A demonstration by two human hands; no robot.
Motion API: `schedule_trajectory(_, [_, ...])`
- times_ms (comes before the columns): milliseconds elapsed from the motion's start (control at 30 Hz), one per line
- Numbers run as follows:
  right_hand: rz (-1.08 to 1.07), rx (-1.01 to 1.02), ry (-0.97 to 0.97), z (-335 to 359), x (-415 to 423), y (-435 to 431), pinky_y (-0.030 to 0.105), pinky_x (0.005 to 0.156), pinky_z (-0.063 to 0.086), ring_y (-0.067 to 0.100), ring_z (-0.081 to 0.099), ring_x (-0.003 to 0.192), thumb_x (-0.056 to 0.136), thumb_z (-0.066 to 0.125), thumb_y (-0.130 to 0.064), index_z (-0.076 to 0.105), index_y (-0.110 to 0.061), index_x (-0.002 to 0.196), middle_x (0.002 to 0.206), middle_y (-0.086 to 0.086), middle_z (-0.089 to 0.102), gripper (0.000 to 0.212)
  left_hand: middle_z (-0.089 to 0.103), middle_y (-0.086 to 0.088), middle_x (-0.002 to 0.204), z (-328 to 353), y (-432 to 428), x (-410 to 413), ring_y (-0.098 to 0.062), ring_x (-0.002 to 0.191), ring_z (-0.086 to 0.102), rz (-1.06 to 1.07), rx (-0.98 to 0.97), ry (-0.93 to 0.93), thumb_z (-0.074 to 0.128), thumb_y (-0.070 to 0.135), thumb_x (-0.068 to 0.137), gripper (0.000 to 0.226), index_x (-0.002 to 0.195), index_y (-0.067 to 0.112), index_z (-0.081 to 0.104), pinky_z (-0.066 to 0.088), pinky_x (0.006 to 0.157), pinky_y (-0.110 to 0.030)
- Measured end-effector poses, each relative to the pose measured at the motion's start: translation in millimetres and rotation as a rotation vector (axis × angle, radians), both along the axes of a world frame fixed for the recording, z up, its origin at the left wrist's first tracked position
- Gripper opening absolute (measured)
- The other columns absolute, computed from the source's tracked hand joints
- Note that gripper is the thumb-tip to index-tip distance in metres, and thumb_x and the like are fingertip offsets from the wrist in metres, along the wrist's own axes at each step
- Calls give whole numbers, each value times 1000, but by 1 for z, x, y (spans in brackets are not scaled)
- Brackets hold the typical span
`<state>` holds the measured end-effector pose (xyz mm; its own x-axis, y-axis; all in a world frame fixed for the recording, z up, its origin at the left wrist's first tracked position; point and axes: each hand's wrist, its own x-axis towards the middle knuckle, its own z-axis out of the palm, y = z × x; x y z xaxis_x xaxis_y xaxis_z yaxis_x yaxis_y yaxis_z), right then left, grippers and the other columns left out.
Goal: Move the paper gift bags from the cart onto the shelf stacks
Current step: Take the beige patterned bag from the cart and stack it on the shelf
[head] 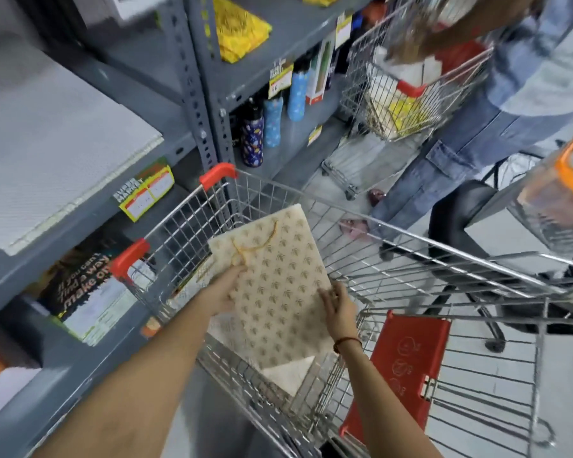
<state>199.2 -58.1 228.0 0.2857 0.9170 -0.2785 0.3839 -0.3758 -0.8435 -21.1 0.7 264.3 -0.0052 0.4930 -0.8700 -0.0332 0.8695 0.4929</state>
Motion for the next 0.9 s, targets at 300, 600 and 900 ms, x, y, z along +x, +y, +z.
schedule_trajectory(300, [-51,524,162,157,-53,34,10,51,35,-6,43,51,91,55,-17,46,-27,64,59,-11,44,30,62,-4,125,133,-3,-61,-24,114,59,162,669,176,72,24,80,50,126,15,55,51,92,-37])
schedule_trajectory(600, [6,618,404,208,-136,30,17,62,45,-8,53,58,90,57,-15,60,-7,90,72,-6,57,9,60,-13,126,200,-67,-130,-22,105,58,332,957,426,69,13,83,49,129,7,51,50,92,-36])
schedule_trajectory(900, [191,542,450,229,-246,35,16,60,46,-9,54,55,90,56,-14,60,-12,85,72,2,61,6,65,-12,111,218,-119,-240,-22,98,62,539,968,519,71,10,82,43,122,0,58,50,94,-36])
